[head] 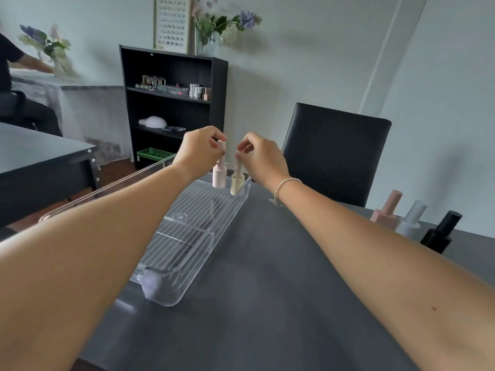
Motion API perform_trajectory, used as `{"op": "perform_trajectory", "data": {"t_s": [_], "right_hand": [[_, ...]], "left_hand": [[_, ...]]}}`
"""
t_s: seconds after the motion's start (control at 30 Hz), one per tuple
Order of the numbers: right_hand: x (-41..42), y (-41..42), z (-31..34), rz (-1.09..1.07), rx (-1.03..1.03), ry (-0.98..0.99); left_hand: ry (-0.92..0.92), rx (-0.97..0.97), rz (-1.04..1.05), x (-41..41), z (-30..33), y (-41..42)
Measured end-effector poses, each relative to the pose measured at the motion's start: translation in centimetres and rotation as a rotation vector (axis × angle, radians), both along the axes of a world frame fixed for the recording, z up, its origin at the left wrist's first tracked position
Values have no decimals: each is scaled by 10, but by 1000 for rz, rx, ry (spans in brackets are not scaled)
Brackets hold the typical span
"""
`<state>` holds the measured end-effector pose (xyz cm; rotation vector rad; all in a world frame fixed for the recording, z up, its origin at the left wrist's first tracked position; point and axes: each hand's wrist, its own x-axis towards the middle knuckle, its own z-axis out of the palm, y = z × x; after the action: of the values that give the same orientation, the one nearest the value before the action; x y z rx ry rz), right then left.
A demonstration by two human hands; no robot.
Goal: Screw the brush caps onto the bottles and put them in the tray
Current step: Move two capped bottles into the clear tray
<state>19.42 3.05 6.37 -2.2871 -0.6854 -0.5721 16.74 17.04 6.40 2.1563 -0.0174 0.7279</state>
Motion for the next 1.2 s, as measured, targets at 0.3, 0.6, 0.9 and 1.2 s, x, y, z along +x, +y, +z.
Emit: {"op": "perform_trajectory", "data": {"t_s": [0.3, 0.6, 0.9, 1.2], "right_hand": [[3, -8, -5, -40, -42, -19], [1, -8, -7, -20, -55, -63], [-4, -33, -2, -6, 16, -34], [-15, -94, 10, -43, 51, -48]], "left_hand": [[38, -11, -26, 9, -7, -11], [76, -14, -55, 5, -9, -14], [76, 18, -91, 1, 1, -23], [-77, 128, -91, -6, 36, -42]]}}
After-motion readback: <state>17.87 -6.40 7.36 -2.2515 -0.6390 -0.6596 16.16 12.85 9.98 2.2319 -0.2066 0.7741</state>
